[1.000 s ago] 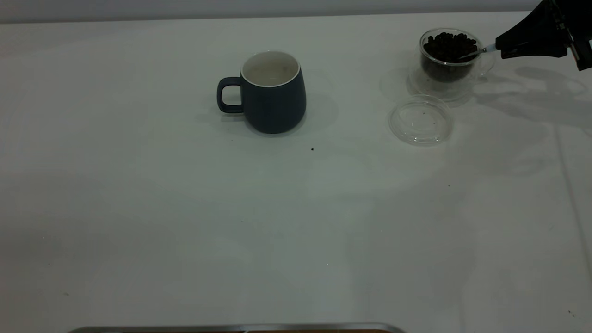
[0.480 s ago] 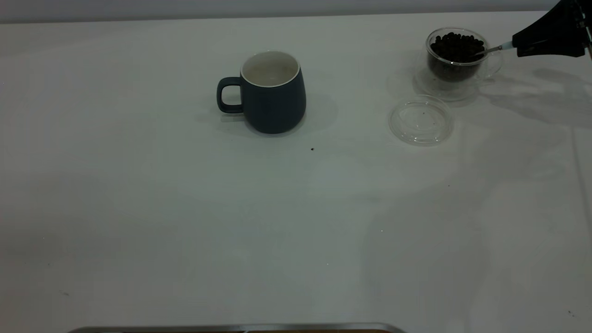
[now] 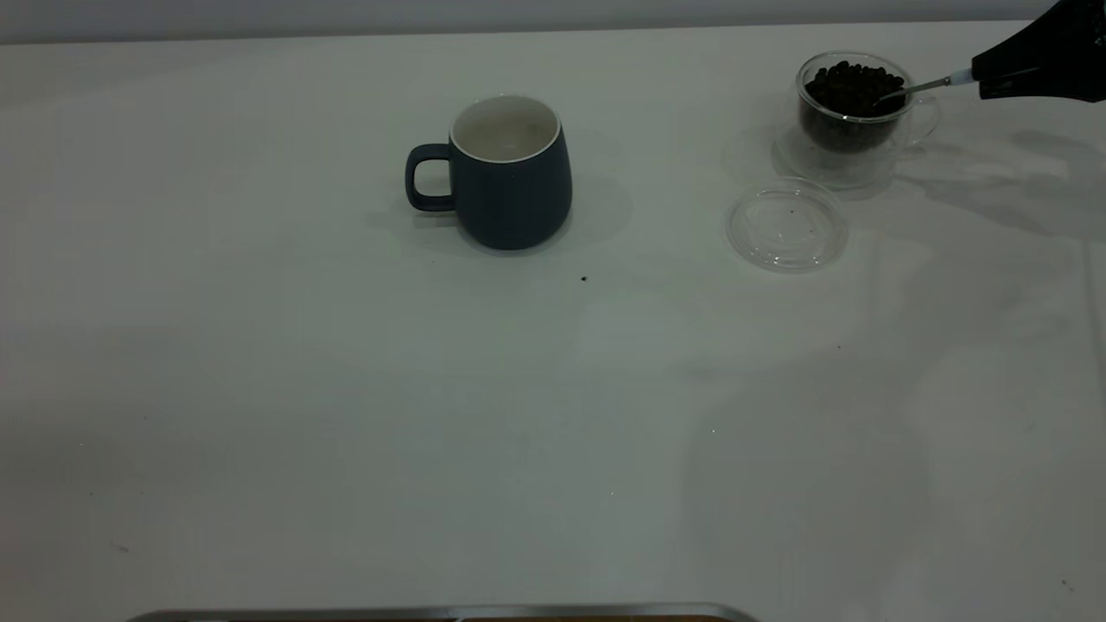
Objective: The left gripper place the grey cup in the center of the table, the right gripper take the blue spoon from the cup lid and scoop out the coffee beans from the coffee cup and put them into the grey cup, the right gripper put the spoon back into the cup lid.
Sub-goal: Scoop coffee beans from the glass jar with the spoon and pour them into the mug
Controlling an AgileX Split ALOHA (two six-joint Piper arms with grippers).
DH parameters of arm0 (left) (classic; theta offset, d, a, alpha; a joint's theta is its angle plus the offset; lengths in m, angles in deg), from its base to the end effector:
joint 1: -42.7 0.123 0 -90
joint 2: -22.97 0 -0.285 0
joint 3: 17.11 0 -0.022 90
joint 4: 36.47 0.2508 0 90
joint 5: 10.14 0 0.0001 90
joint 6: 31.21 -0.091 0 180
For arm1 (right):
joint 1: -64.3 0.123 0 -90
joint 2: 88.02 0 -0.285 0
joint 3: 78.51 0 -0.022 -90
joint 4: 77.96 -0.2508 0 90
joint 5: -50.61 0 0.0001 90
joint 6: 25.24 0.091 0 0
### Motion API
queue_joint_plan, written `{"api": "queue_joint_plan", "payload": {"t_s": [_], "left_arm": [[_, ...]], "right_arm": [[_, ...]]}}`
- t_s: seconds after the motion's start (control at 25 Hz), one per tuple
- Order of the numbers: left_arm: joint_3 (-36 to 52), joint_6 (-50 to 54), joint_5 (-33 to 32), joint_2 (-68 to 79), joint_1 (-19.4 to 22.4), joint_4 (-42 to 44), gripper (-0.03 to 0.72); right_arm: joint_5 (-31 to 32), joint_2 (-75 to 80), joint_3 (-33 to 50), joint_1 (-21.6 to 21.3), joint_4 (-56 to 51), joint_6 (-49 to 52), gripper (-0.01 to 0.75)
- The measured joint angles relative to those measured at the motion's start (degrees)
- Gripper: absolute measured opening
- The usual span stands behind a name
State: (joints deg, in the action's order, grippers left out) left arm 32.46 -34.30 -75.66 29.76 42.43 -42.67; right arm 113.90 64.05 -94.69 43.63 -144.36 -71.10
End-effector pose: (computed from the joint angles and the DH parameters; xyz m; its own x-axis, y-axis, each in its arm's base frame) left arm -0.0095 -0.0089 0.2662 -0.5254 0.0114 -0.8508 0.0930 0.9947 -0.0441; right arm 0.4447 -0.0881 0.0398 -0.9313 0.3508 -0.0983 0.1272 0.5659 0.8146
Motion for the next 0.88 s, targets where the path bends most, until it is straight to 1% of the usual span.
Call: {"api": "queue_joint_plan", "payload": {"t_s": [0.28,0.88], "left_arm": [[0.0,0.0,0.0,0.0,0.0,0.0,0.451],[0.0,0.11,0.0,0.0,0.0,0.0,0.451]], "right_arm": [[1.79,0.0,0.0,-1.33,-0.38,-0.46,0.1],[3.1,0.0,0.0,-1.6,-2.72,-0.91,0.101]]}}
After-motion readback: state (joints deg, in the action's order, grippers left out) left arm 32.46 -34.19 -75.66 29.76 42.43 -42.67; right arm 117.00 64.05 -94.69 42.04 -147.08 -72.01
